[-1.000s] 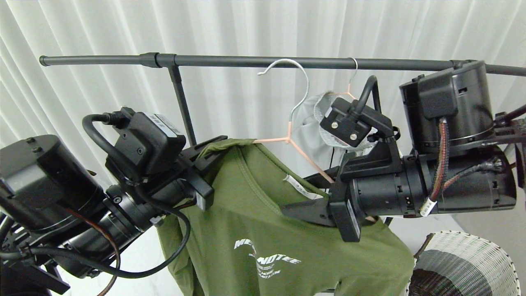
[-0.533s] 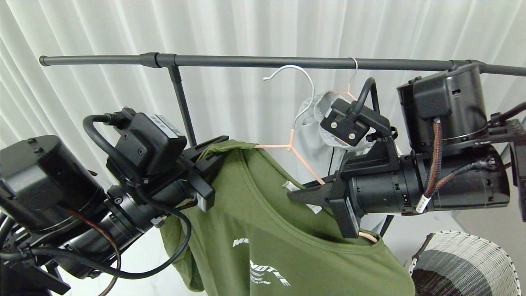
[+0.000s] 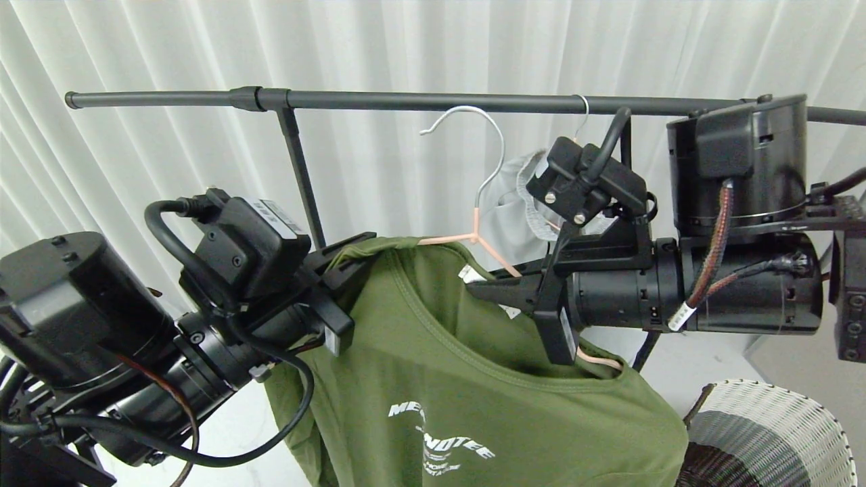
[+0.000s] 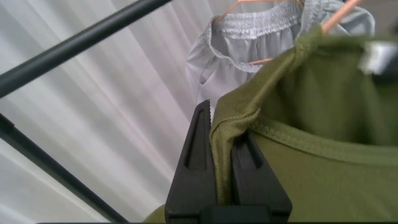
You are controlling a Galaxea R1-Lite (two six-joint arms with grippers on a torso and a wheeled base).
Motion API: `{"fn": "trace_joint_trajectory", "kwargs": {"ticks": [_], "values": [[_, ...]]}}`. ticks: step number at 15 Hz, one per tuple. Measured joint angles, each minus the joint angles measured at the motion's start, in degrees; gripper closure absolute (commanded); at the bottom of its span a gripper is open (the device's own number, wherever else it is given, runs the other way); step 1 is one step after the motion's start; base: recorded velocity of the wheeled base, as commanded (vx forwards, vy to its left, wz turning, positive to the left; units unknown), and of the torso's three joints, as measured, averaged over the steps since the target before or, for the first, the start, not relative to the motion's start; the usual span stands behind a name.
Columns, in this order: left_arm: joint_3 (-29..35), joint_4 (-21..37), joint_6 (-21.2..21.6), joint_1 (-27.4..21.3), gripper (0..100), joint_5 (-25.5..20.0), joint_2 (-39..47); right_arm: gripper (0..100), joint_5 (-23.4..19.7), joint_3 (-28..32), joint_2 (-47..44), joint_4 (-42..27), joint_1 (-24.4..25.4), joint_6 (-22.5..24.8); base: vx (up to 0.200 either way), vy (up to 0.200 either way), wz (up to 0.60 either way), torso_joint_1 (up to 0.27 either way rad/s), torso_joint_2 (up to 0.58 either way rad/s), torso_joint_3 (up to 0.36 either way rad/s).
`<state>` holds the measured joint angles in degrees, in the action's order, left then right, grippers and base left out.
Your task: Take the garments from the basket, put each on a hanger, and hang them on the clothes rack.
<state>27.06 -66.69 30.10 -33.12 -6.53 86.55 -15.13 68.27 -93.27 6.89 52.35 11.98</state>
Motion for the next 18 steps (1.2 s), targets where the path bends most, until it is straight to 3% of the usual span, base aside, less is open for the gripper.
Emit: {"fn": "trace_joint_trajectory", "kwargs": {"ticks": [7, 15, 18], "values": [[-0.94, 0.16, -0.1, 0.35, 100, 5.88, 0.52, 100, 2.05, -2.15, 0.02, 4.74, 0.02, 2.38, 0.0, 0.0, 0.0, 0.0, 0.0, 0.0], [-0.83, 0.13, -1.37, 3.28, 100, 6.1, 0.55, 100, 2.0, -2.83, 0.66, 4.83, -0.39, 3.28, 0.0, 0.0, 0.0, 0.0, 0.0, 0.0], [-0.72, 0.22, -2.18, 2.19, 100, 6.13, 0.35, 100, 1.69, -4.44, 1.24, 4.9, -0.5, 4.3, 0.0, 0.0, 0.0, 0.0, 0.0, 0.0]]}}
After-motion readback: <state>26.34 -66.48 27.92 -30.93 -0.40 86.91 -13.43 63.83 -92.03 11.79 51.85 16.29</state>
